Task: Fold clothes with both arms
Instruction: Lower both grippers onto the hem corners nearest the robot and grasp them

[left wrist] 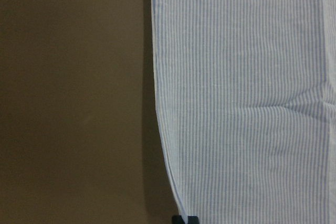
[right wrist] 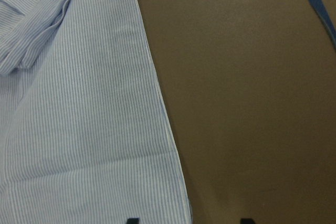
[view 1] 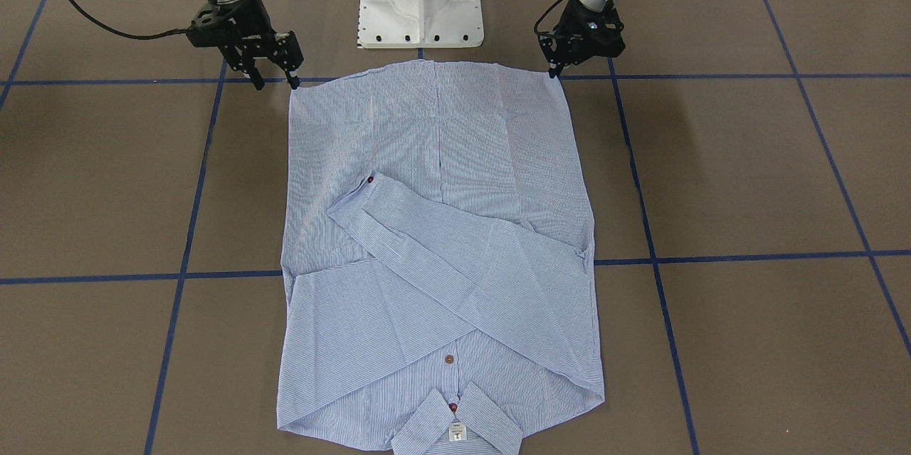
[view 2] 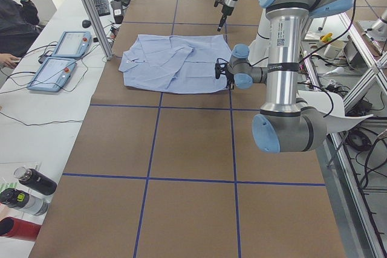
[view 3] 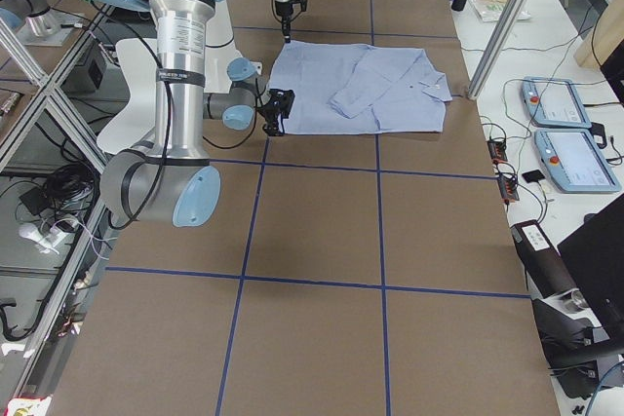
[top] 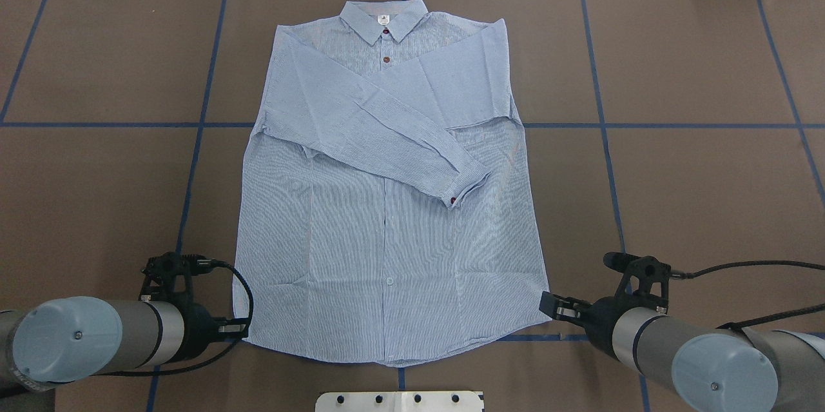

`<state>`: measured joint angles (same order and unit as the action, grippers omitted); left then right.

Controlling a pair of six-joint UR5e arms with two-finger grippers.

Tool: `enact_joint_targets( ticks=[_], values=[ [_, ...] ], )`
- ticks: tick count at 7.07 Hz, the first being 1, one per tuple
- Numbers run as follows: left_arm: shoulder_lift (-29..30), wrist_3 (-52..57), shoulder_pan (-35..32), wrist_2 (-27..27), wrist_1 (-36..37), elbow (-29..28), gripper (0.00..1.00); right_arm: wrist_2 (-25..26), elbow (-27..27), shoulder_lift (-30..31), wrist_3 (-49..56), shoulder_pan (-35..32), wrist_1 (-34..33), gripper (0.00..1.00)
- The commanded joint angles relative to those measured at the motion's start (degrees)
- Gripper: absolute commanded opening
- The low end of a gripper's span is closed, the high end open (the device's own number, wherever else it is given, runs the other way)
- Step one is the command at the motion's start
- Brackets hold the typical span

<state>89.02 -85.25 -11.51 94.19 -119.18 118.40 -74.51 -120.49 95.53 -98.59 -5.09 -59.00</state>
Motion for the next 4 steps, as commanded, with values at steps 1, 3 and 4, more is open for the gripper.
enact_joint_targets(
  ticks=[1, 3, 4],
  values=[
    [-0.08, 0.00, 0.00, -0.06, 0.00, -0.02, 0.00, 2.44, 0.96, -2.09, -1.69, 2.18, -2.50, 0.37],
    [-0.51, 0.00, 0.00, -0.06, 0.00, 0.07, 0.00, 2.71, 1.05, -5.43, -1.78, 2.53, -8.57, 0.24],
    [-0.52, 0.00, 0.00, -0.06, 0.00, 0.07, 0.00, 2.88, 0.96, -5.35, -1.78, 2.62, -8.68, 0.24]
  ],
)
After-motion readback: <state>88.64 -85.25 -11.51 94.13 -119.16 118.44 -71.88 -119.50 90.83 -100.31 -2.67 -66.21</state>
